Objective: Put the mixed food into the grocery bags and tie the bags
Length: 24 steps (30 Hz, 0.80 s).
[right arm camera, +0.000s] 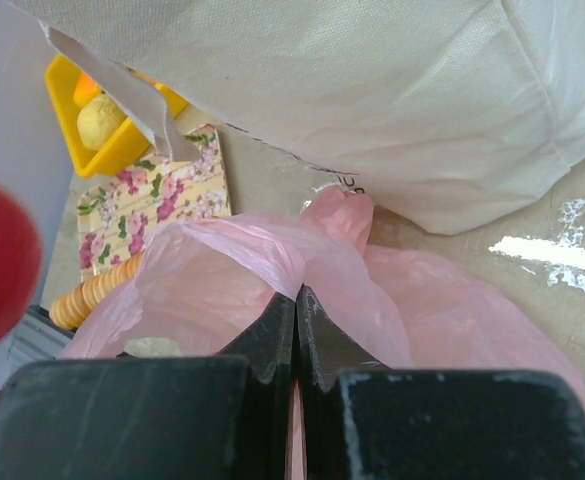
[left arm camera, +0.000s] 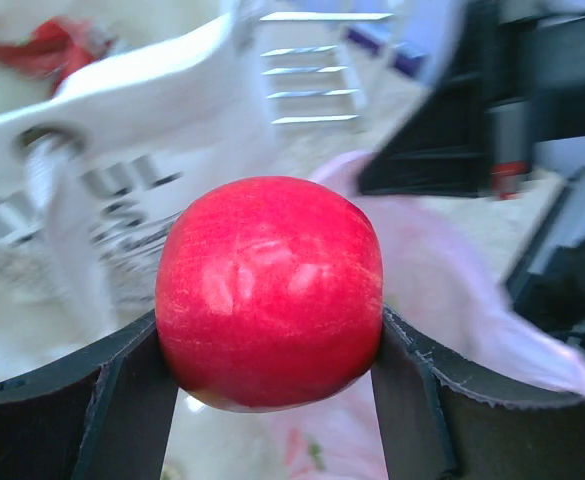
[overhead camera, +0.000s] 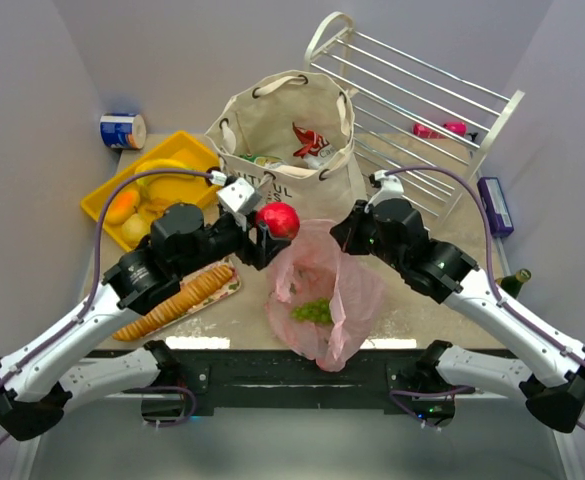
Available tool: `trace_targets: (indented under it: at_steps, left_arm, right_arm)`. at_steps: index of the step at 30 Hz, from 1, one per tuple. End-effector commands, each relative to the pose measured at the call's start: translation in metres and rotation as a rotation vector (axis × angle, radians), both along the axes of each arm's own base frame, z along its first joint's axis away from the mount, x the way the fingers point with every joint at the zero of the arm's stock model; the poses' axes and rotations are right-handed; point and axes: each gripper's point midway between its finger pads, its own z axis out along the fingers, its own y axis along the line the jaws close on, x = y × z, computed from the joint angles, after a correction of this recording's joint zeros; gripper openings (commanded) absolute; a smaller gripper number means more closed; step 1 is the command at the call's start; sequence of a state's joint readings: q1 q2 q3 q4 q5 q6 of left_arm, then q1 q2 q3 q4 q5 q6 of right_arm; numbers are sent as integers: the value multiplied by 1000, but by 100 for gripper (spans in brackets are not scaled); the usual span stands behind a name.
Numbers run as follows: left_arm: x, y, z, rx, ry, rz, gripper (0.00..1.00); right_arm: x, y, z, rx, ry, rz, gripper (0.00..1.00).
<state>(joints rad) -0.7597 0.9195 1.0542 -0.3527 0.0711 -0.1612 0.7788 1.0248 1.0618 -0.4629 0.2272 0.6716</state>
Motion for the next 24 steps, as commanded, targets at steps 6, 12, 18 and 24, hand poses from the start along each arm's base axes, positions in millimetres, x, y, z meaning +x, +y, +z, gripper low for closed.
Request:
trace_targets:
  at_steps: [6, 12, 18, 24]
  left_arm:
    - [-37, -91, -36, 58, 110, -156, 27]
    - [-33, -77, -62, 98, 127, -58, 28]
    - [-24, -62, -95, 200, 169, 34, 33]
    - [-27, -81, -117, 226, 222, -16, 52]
  right_arm:
    - [6, -7, 15, -13, -45, -34, 0]
    - [5, -13, 18, -26, -57, -47, 0]
    - [4, -14, 18, -18, -59, -47, 0]
    - [3, -15, 16, -18, -56, -49, 0]
